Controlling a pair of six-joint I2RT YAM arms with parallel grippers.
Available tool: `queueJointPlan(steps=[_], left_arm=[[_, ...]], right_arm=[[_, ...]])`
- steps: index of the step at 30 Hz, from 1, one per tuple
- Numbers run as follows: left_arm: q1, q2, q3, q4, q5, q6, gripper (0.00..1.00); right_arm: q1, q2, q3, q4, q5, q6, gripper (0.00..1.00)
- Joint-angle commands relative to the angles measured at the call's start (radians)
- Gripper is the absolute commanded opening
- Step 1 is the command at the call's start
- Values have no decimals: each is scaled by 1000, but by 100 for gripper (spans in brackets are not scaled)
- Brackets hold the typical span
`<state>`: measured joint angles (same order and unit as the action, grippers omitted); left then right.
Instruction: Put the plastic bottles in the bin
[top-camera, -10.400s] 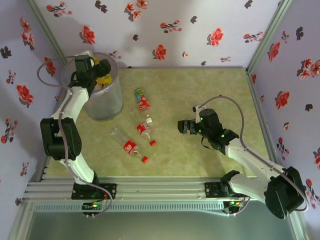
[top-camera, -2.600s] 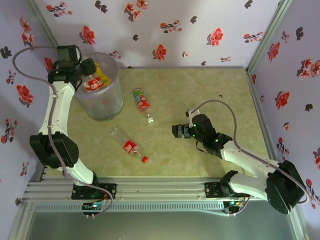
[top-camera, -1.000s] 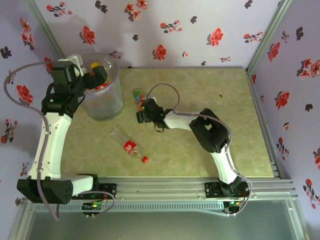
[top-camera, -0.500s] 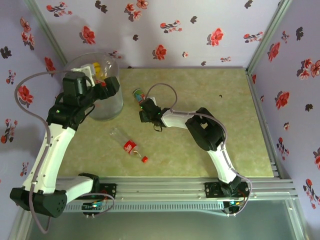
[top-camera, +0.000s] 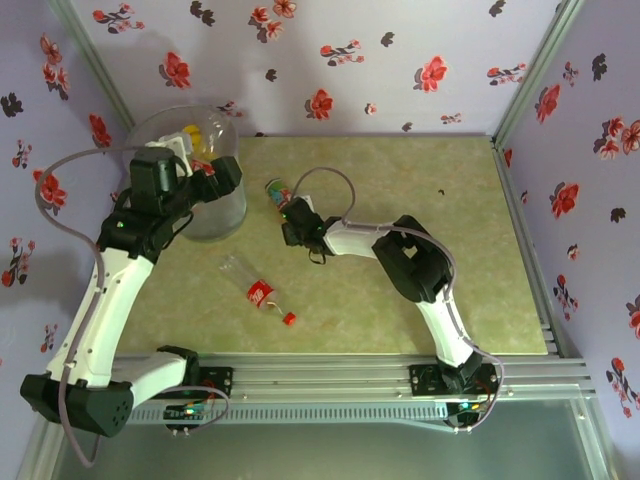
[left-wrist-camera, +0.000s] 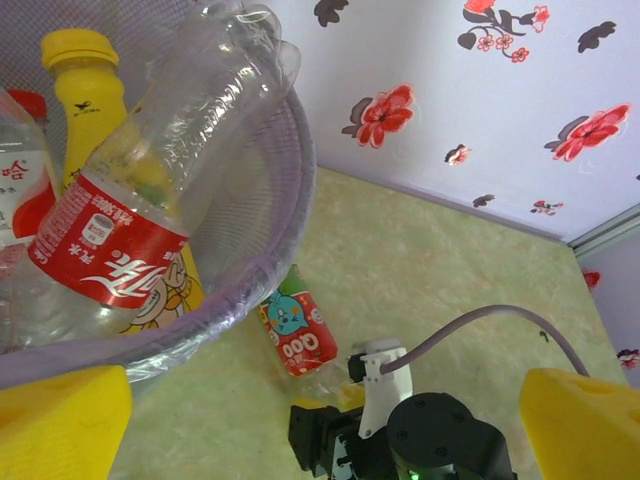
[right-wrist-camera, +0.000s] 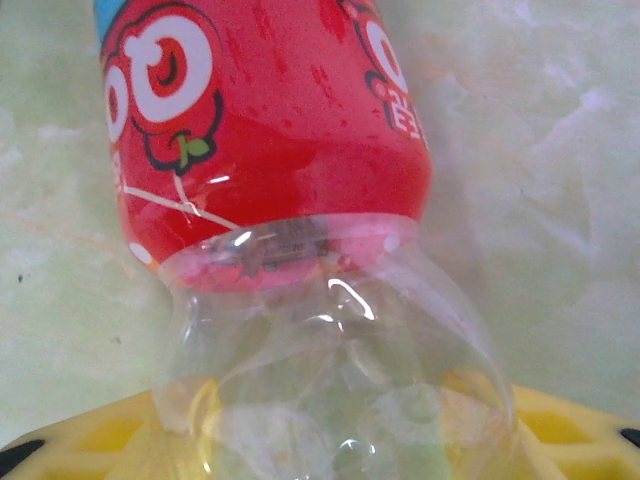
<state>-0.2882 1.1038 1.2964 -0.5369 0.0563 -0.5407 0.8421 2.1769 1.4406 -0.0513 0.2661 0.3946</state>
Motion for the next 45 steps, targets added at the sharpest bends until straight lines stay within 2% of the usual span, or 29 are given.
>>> queueJointPlan(steps=[1,7,13,20,25,33,41,45], left_arm=[[-26,-2,5,61,60,-45,100],[-76,47,2,126,85,-75,100],[-154,133,25,220,113,-111,100],[-198,257,36,405,243,-231,100],[-259,376,94,461,287,-265,100],[-349,513,129,552,307,-319,95],[-362,551,98,670,316,-386,81],[-361,564,101,671,316,-393,78]], right_arm=[[-12,-108,-58,9,-6,-39,43],[-48,-298,-215,53,-83,-60,42],[-150,-532,-450,198,-226,17,42],[-250,-785,-656,343,-416,104,42],[-271,-900,-766,446,-462,136,43],[-275,-956,-795,460,-495,153,44],[-275,-956,-817,520,-521,181,45],[-275,-944,-828,567,-553,202,46]])
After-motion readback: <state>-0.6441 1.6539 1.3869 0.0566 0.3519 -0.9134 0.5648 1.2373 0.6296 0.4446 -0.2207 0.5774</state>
